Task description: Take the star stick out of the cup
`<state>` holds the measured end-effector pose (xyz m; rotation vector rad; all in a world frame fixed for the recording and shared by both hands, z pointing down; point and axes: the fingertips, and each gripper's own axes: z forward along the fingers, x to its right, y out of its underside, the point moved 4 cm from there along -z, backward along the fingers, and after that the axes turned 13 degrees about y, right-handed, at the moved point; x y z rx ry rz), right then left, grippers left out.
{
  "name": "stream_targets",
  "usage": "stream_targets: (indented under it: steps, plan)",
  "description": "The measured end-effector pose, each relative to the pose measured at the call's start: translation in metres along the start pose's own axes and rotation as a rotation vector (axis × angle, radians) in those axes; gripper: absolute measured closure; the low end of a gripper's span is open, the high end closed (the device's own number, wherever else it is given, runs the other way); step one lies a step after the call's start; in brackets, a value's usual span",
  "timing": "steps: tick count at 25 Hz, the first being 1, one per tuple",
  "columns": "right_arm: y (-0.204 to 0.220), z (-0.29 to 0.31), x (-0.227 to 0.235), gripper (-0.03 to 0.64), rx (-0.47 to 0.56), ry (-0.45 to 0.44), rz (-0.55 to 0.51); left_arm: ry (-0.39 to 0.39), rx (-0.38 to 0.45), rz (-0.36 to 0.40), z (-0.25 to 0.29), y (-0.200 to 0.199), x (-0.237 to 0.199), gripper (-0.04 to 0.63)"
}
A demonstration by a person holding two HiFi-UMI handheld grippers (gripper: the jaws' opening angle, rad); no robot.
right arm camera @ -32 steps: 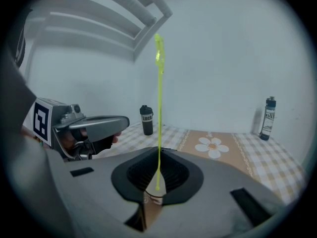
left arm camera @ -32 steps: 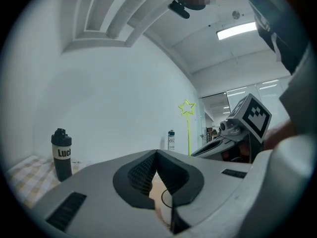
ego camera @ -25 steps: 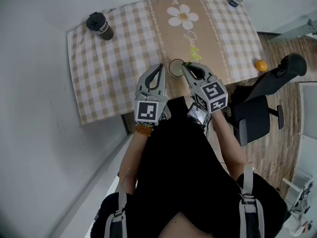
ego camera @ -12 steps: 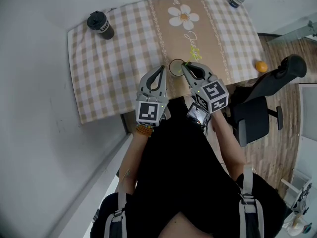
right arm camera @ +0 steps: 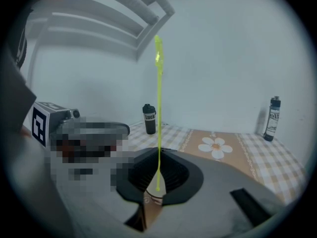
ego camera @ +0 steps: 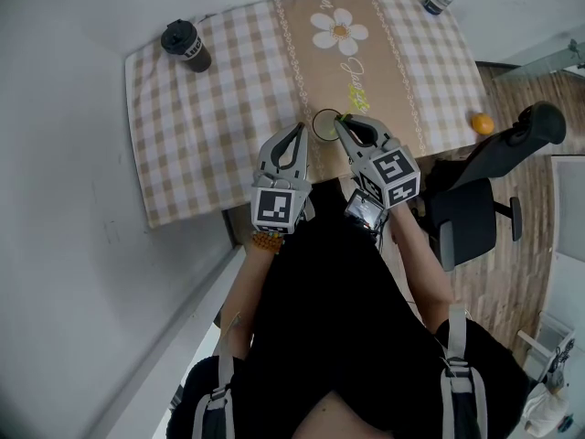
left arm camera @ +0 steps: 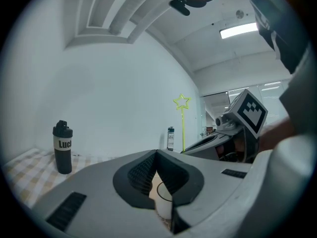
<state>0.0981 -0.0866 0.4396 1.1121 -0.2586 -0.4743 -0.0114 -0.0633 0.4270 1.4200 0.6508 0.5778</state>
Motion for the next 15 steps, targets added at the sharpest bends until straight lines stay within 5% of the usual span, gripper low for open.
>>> stream_targets:
  steps: [15]
  plan:
    - [0.0026, 0.0036, 0.003, 0.603, -0.001, -0.016, 0.034, -0.014, -0.007, -0.008, -0.0012, 0.0053, -0.0037, 0.603]
